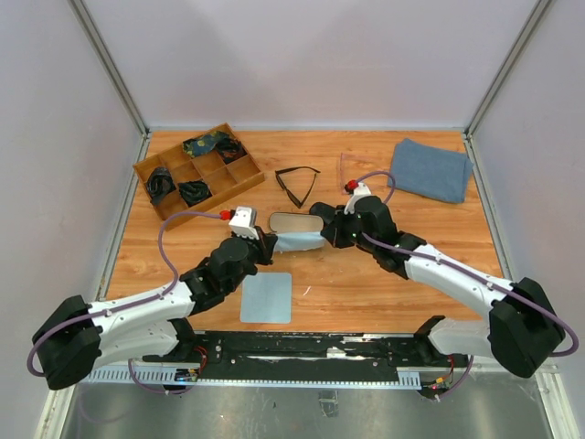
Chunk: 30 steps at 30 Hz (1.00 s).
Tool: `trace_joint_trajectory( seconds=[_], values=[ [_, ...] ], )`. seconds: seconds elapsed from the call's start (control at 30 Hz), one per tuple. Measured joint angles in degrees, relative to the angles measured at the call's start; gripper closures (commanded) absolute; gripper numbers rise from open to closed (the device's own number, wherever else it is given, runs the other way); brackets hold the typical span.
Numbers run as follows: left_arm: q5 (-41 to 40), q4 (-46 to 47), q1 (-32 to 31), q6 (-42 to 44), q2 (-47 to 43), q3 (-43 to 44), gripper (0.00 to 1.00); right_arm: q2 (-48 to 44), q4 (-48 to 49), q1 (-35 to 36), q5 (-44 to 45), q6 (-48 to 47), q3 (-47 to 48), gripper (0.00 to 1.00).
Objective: Organize the sunglasses
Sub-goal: Place the glasses cleaning cloth in the sunglasses case.
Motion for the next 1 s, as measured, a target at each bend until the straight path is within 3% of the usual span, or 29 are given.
trace_joint_trajectory(
  seconds=[0.4,1.0],
  values=[
    [1.2,-1.1,5.1,0.6,-2.6,-1.9,1.00,4.4,2.5,1.8,1.2,2.3,2.1,0.99],
    [3.9,-0.6,6.2,0.6,-0.8,-2.3,0.99,4.7,2.9,3.0,2.1,3.4,2.1,0.99]
  ],
)
